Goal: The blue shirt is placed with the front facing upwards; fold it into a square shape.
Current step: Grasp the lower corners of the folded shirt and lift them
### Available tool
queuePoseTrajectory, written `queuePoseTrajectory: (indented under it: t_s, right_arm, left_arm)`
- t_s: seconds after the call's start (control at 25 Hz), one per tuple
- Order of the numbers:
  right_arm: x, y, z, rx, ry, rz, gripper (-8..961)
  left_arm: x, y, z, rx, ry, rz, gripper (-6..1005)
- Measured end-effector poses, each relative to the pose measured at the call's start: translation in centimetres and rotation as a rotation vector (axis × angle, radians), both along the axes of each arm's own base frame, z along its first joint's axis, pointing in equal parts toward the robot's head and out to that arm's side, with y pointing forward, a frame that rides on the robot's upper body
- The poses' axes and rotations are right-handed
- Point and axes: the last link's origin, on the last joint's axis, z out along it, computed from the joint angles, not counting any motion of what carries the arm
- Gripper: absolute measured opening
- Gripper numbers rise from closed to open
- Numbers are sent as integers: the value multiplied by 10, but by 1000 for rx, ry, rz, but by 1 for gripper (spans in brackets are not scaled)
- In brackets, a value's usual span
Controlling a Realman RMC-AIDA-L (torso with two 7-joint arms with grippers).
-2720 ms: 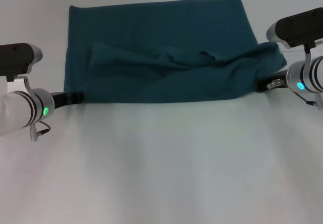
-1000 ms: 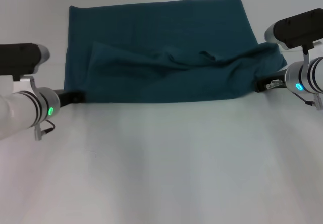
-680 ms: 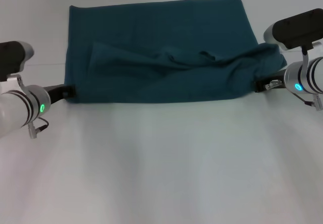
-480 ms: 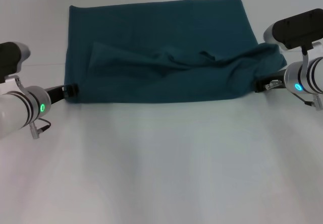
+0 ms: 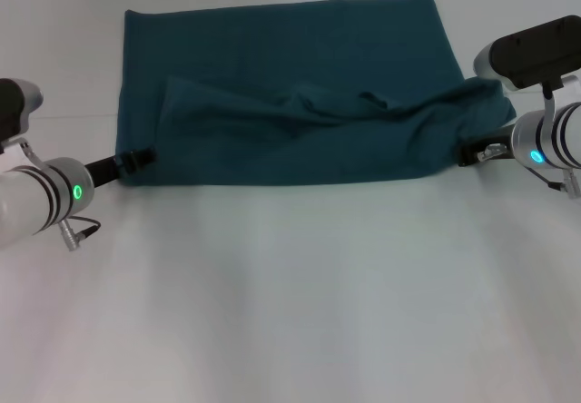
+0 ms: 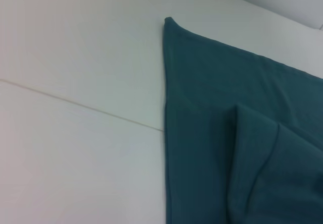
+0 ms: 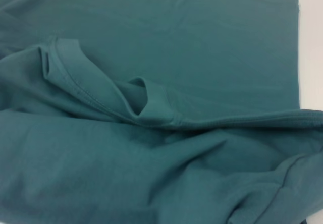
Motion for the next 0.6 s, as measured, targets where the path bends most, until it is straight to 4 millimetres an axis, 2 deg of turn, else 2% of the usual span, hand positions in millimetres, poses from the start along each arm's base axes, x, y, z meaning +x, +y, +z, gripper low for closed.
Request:
queuePoseTrajectory:
  t_s: [0.12,0.52,0.6]
  right_arm:
    - [0,0,0,-1,-1,1,24]
    - [-1,0,-1,-5,-7,6,25]
    - [-1,0,-1,-5,-7,8,25]
  left_arm:
    - [0,0,-1,-2,-20,10,809]
    - [5,0,-5,-11,-48,14,904]
    - [6,-1,-6,-15,-50,15,897]
